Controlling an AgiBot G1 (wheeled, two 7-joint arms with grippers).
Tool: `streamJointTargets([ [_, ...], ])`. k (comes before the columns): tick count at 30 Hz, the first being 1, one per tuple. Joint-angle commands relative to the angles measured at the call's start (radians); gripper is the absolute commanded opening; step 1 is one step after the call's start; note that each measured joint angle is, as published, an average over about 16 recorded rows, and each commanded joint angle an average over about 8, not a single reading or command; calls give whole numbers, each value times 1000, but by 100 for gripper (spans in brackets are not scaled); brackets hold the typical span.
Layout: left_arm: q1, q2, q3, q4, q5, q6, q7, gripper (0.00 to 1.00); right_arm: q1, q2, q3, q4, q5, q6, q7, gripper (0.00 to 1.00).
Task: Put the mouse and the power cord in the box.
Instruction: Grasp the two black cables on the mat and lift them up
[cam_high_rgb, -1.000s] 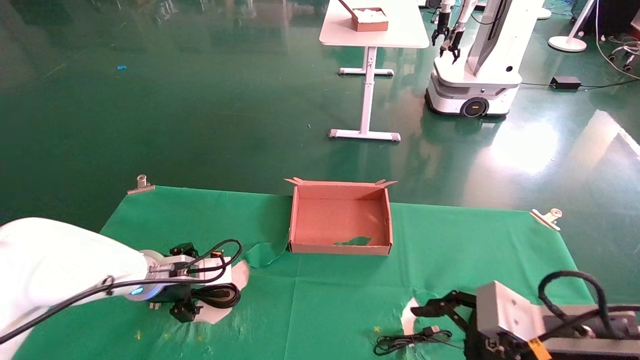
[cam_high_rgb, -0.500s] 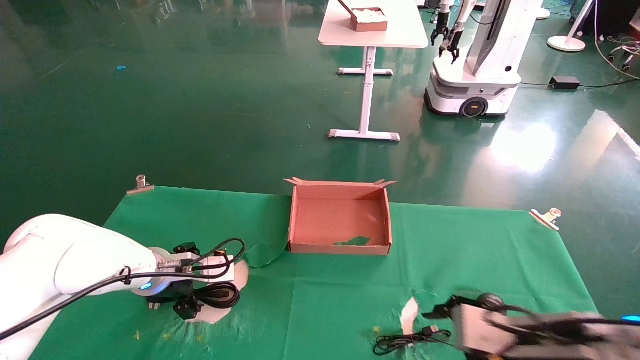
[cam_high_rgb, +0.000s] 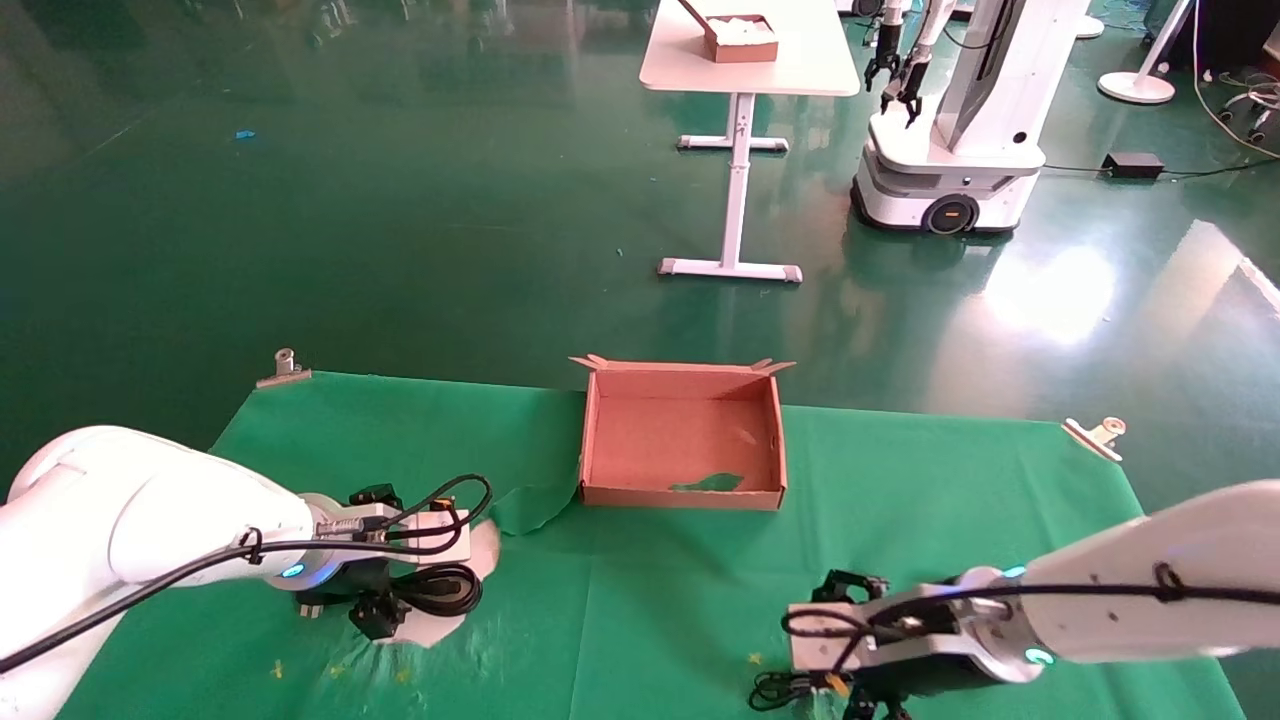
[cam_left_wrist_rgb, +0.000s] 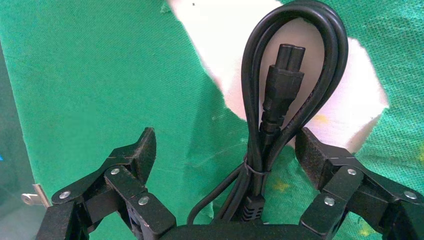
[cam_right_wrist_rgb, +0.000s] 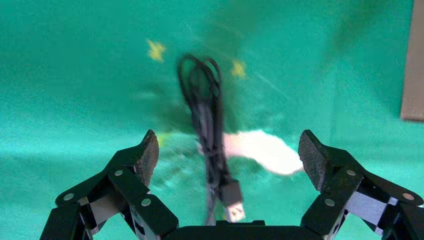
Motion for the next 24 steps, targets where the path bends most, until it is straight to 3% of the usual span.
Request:
streamJointTargets([
  [1,0,0,0,1,-1,0,1,99,13,-28,-13,-47,-25,9,-6,100],
  [3,-1,1,0,2,0,-1,1,77,20,-40,-18,-72,-41,16,-5,99],
  [4,-1,1,0,3,0,-1,1,64,23,-44,-20,-82,-47,19,-4,92],
  [9,-1,1,1,5,1,-2,1,2,31,-54,-25,-109,-66,31,-2,29],
  [11,-1,1,0,5,0,-2,1,0,31,-53,-25,-108,-66,32,-3,6],
  [12,-1,1,0,5,0,-2,1,0,30,-52,-25,-107,-64,31,-3,0],
  [24,-1,1,0,4,-2,-2,2,0,25,-45,-20,-90,-50,24,-4,0],
])
